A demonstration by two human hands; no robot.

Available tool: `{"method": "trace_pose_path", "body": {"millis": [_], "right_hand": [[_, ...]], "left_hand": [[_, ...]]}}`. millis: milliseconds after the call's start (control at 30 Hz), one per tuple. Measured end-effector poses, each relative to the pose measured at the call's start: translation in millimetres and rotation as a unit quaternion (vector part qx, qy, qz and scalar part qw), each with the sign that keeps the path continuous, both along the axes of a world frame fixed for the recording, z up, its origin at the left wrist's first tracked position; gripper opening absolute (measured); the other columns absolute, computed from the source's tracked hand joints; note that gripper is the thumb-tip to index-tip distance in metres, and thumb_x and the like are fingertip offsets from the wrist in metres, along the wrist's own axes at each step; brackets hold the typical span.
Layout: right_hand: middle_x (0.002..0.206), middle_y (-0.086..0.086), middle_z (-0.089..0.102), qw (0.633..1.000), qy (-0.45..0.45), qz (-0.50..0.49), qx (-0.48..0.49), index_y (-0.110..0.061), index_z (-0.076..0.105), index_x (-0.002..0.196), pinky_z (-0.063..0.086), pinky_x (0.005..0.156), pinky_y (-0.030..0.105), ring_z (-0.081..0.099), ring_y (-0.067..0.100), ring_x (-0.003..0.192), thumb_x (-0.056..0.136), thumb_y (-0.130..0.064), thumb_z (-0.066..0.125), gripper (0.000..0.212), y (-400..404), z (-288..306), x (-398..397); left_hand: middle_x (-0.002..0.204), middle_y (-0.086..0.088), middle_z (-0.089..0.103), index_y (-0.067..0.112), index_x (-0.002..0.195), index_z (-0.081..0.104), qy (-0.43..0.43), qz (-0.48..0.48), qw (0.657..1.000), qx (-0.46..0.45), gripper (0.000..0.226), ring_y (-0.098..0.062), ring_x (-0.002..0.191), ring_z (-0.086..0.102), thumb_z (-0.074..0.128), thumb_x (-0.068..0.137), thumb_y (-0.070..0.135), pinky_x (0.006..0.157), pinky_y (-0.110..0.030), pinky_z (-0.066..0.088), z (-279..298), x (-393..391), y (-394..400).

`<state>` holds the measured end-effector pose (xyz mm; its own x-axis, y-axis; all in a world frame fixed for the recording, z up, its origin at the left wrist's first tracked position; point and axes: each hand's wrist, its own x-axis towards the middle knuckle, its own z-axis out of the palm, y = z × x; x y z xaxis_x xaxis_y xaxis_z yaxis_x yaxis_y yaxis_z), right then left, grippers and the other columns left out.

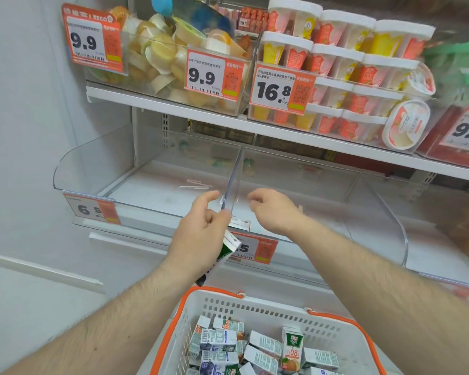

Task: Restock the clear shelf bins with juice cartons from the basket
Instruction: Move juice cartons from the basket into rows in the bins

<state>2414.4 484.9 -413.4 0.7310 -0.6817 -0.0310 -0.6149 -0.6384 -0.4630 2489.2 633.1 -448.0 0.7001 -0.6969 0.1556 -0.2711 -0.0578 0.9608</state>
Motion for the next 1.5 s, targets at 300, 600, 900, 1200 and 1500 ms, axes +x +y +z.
{"method": "trace_pose_path", "body": {"millis": [300,600,900,1200,1500], "right_hand": [[0.090,-0.010,0.064,0.944,-0.274,0.005,0.183,-0.036,0.060,0.098,0.045,0.059,0.021,0.052,0.008,0.061,0.071,-0.014,0.062,0.036,82,-15,-86],[0.091,-0.002,0.069,0.935,-0.301,-0.049,0.178,-0.031,0.065,0.093,0.057,0.067,0.044,0.067,0.030,0.076,0.075,-0.022,0.076,0.024,67,-19,-145],[0.087,-0.007,0.069,0.942,-0.291,-0.103,0.134,-0.028,0.065,0.094,0.052,0.067,0.030,0.064,0.009,0.076,0.070,-0.050,0.072,0.034,34,-11,-200],[0.082,0.001,0.062,0.874,-0.338,-0.282,-0.207,-0.020,0.060,0.080,0.040,0.064,0.032,0.052,0.015,0.075,0.089,-0.032,0.055,0.015,-33,31,-274],[0.083,0.004,0.042,0.953,-0.107,-0.254,-0.123,-0.019,0.040,0.067,0.028,0.062,0.030,0.041,0.024,0.074,0.089,-0.031,0.058,0.031,-109,-28,-276]], "left_hand": [[0.080,0.004,0.063,0.038,0.106,0.055,0.153,-0.038,0.982,-0.101,0.032,-0.011,0.066,0.059,0.023,0.105,0.038,0.061,-0.026,0.046,5,-25,-11],[0.101,0.008,0.068,0.031,0.116,0.054,0.080,-0.244,0.963,-0.086,0.047,-0.021,0.102,0.065,0.065,0.074,0.050,0.079,-0.030,0.052,-17,-50,-32],[0.094,0.024,0.067,0.041,0.111,0.060,-0.214,-0.235,0.946,-0.066,0.051,0.008,0.085,0.060,0.081,0.075,0.013,0.071,-0.008,0.043,-23,-120,-57],[0.147,0.002,0.044,0.021,0.144,0.042,-0.377,-0.163,0.912,-0.014,0.067,-0.018,0.136,0.037,0.062,0.082,0.033,0.111,-0.030,0.019,-37,-194,-126],[0.139,-0.002,0.055,0.028,0.117,0.068,-0.490,-0.151,0.856,0.064,0.054,-0.031,0.135,0.044,0.075,0.065,0.019,0.113,-0.046,0.002,-70,-219,-142]]}}
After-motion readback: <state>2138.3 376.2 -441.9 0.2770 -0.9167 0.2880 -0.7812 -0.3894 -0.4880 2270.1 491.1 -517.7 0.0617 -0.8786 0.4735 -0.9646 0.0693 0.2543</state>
